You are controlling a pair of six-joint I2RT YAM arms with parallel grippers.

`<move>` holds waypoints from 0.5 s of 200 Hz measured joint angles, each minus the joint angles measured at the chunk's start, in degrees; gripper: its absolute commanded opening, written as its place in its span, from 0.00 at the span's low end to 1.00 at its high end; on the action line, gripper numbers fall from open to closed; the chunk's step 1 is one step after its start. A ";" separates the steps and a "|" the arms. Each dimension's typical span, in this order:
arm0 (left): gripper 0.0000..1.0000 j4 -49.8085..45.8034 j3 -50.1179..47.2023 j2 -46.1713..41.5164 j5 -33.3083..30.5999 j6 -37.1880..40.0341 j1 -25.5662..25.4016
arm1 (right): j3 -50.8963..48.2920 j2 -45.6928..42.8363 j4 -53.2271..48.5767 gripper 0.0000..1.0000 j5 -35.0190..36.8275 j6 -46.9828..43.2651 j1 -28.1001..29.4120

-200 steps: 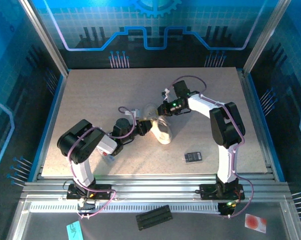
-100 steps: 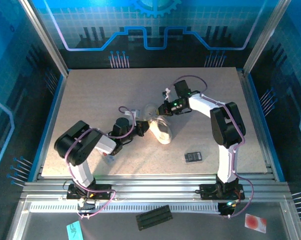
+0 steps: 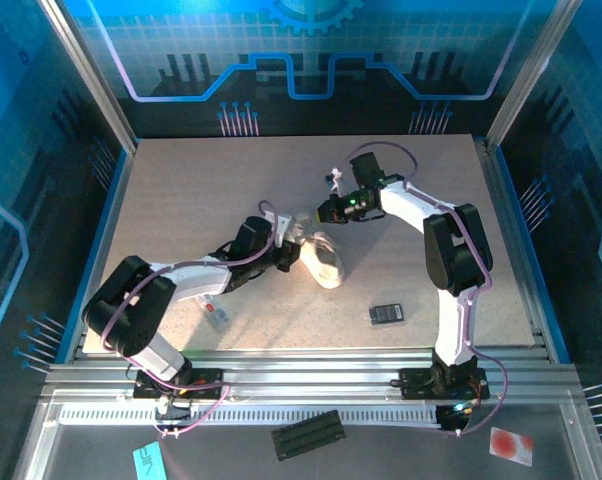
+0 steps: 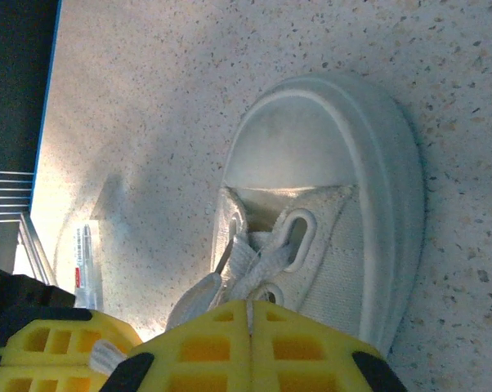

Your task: Tie the shoes

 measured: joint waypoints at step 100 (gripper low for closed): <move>0.00 -15.56 7.56 0.39 -4.74 9.53 -2.12 | -0.42 -3.63 0.70 0.00 2.43 -1.73 -0.04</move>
